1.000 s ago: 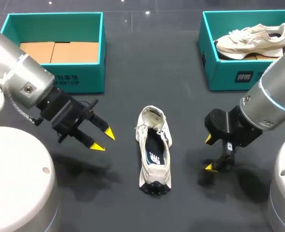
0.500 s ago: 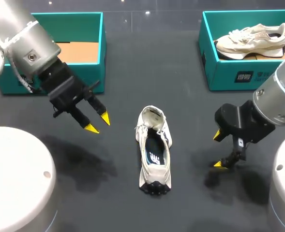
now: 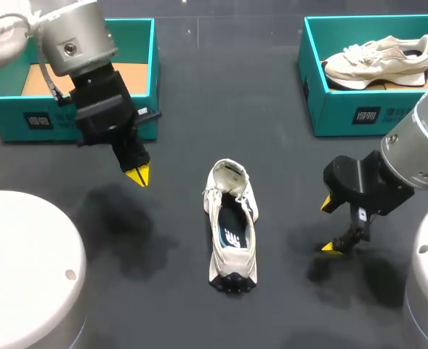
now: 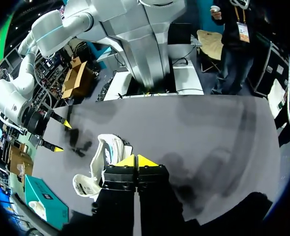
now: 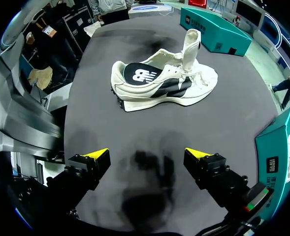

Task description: Take the shoe out of the shoebox, open the shoe tongue, remove and reinsert the insole, then place the shoe into the shoebox

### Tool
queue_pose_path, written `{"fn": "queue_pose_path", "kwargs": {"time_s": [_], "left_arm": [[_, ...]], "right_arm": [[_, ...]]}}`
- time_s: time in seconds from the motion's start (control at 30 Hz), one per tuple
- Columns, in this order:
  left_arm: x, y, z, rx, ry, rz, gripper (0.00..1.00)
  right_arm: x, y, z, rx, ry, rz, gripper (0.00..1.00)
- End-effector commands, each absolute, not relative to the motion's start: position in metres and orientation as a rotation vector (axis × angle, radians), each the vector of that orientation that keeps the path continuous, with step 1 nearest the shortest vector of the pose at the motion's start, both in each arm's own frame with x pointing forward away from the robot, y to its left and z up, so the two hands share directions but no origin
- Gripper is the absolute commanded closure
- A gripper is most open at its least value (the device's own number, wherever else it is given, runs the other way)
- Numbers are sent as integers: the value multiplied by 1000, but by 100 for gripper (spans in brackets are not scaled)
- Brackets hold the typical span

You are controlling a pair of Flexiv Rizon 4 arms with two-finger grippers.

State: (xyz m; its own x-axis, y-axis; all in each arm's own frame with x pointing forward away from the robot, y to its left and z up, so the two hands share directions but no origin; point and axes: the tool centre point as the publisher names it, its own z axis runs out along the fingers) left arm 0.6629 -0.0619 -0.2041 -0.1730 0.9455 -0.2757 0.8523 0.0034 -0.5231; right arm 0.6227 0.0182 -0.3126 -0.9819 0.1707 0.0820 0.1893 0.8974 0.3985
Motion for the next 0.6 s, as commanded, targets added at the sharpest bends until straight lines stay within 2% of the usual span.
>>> {"fn": "queue_pose_path", "kwargs": {"time_s": [0.03, 0.3, 0.6], "left_arm": [[667, -65, -204, -1912, -2047, 788, 100], [660, -81, -200, -2139, -1938, 654, 100], [656, -116, -216, -2319, -1809, 546, 100]], "right_arm": [[621, 18, -312, -289, -3019, -639, 0], [621, 18, -312, -289, -3019, -639, 0], [617, 7, -307, -307, -3027, -656, 0]]}}
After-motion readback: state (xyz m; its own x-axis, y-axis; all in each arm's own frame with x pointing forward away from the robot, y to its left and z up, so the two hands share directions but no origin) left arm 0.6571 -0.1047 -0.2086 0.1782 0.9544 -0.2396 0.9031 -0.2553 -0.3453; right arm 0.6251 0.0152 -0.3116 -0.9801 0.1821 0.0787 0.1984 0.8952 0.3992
